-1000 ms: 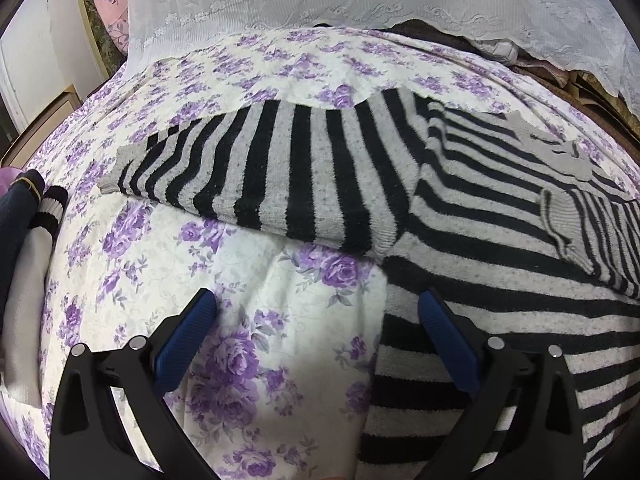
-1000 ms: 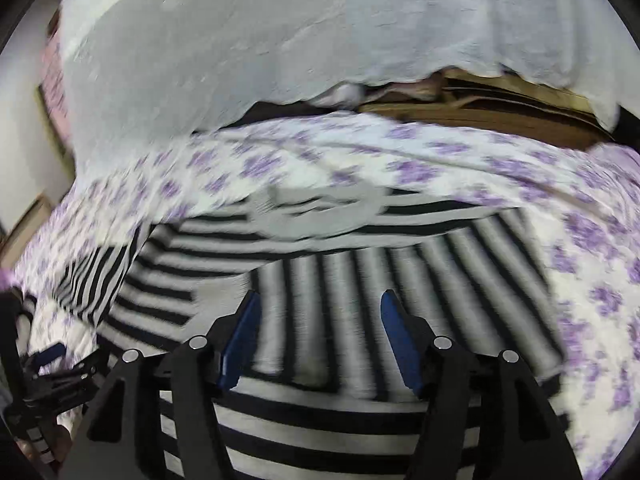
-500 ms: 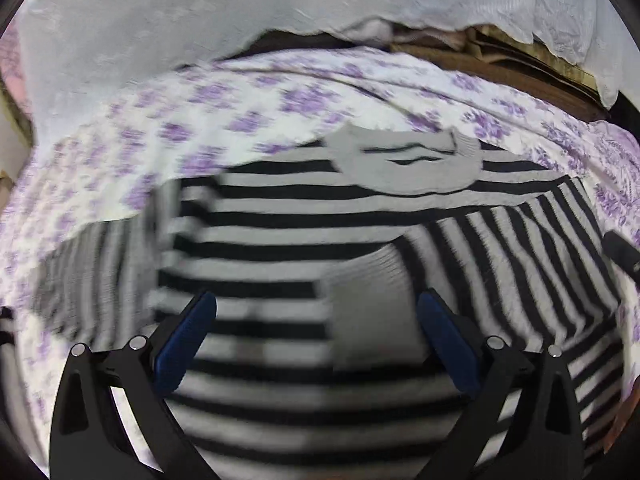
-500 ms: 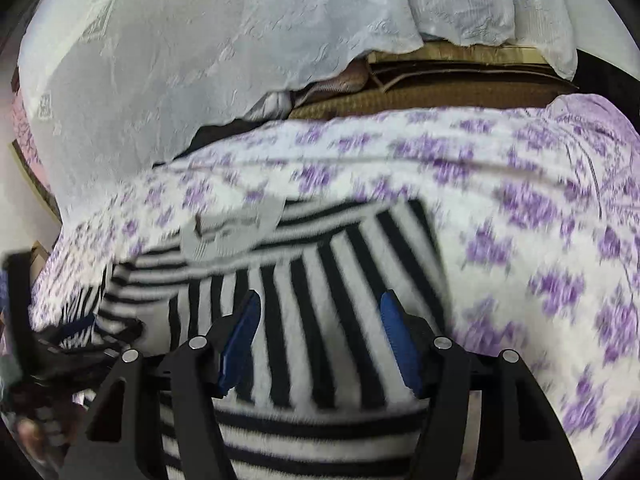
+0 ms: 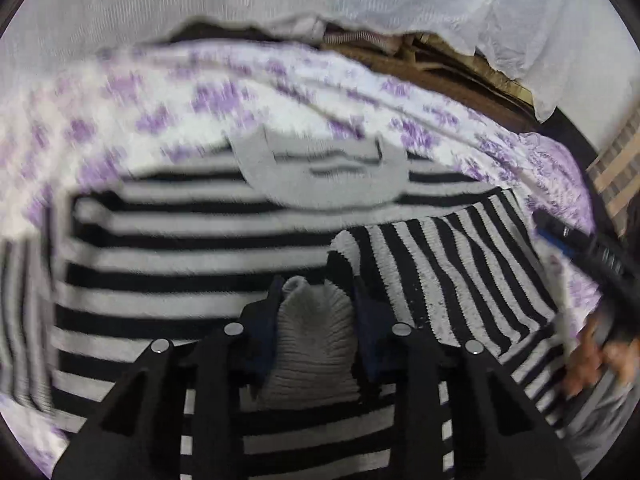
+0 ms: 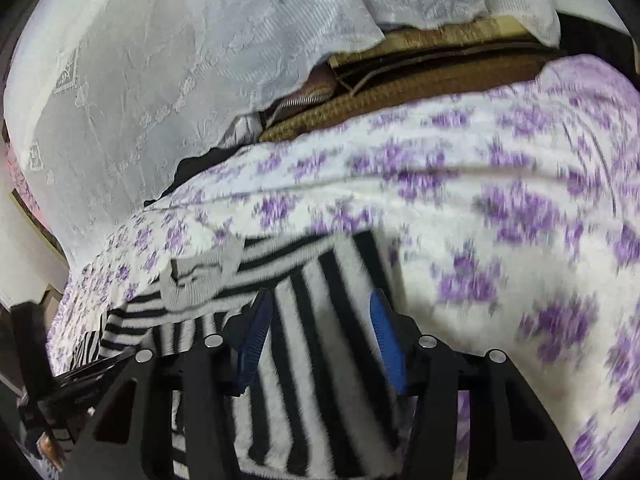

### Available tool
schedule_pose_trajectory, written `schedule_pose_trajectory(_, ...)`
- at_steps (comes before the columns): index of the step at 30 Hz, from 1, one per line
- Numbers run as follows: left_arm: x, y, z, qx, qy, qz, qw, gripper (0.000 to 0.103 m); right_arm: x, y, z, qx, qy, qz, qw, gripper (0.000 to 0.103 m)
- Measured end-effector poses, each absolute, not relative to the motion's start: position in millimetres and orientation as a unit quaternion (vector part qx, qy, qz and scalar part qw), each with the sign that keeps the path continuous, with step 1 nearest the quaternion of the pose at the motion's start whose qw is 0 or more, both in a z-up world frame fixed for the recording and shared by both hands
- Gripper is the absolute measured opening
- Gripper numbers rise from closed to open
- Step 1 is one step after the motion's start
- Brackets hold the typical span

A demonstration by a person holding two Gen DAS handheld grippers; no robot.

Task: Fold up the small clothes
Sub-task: 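Lay the sleeve cuff onto the sweater front and open the right gripper, then grasp the other sleeve cuff with the left gripper and lift it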

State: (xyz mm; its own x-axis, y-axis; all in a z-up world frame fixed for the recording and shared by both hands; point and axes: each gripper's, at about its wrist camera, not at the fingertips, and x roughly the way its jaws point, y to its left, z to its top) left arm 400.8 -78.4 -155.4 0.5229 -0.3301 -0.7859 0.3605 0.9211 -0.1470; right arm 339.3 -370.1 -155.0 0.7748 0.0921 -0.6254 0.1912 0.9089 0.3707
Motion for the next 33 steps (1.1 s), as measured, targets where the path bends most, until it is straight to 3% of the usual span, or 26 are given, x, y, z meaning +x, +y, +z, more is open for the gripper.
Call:
schedule_pose_trajectory(4, 406, -73, -161, 0.026, 0.444, -0.157, 0.882, 0.032, 372, -373, -163, 0.195, 0.371, -0.046, 0.907, 0.051)
schedule_pose_trajectory(7, 408, -77, -184, 0.048, 0.459, -0.133, 0.877, 0.042, 403, -375, -199, 0.201, 0.428, -0.052, 0.879, 0.050)
schedule_pose_trajectory(8, 405, -78, -184, 0.055, 0.451, -0.129, 0.881, 0.047, 404, -375, -197, 0.193, 0.421, -0.055, 0.885, 0.049)
schedule_pose_trajectory(9, 403, -78, -182, 0.062, 0.447, -0.122, 0.884, 0.062, 403, -374, -194, 0.189, 0.418, -0.056, 0.887, 0.046)
schedule_pose_trajectory(11, 402, -79, -182, 0.070, 0.441, -0.103, 0.889, 0.080, 387, -376, -178, 0.195, 0.385, -0.064, 0.900, 0.042)
schedule_pose_trajectory(16, 405, -70, -185, 0.041, 0.449, -0.117, 0.885, 0.082, 323, -353, -153, 0.130, 0.350, -0.046, 0.927, 0.042)
schedule_pose_trajectory(19, 405, -69, -186, 0.047, 0.448, -0.113, 0.886, 0.085, 305, -332, -181, 0.070, 0.403, -0.037, 0.912, 0.032)
schedule_pose_trajectory(21, 404, -69, -186, 0.051, 0.447, -0.110, 0.886, 0.087, 300, -339, -203, 0.080, 0.416, -0.030, 0.905, 0.033)
schedule_pose_trajectory(24, 398, -66, -184, 0.050, 0.446, -0.112, 0.887, 0.087, 294, -348, -191, 0.101, 0.411, -0.040, 0.905, 0.033)
schedule_pose_trajectory(26, 394, -68, -181, 0.052, 0.439, -0.119, 0.889, 0.087, 291, -346, -173, 0.087, 0.377, -0.054, 0.920, 0.015)
schedule_pose_trajectory(29, 394, -75, -184, 0.072, 0.438, -0.113, 0.889, 0.087, 312, -345, -156, 0.106, 0.353, -0.030, 0.929, 0.005)
schedule_pose_trajectory(33, 396, -70, -186, 0.062, 0.442, -0.111, 0.888, 0.093, 373, -355, -176, 0.133, 0.393, -0.046, 0.909, 0.000)
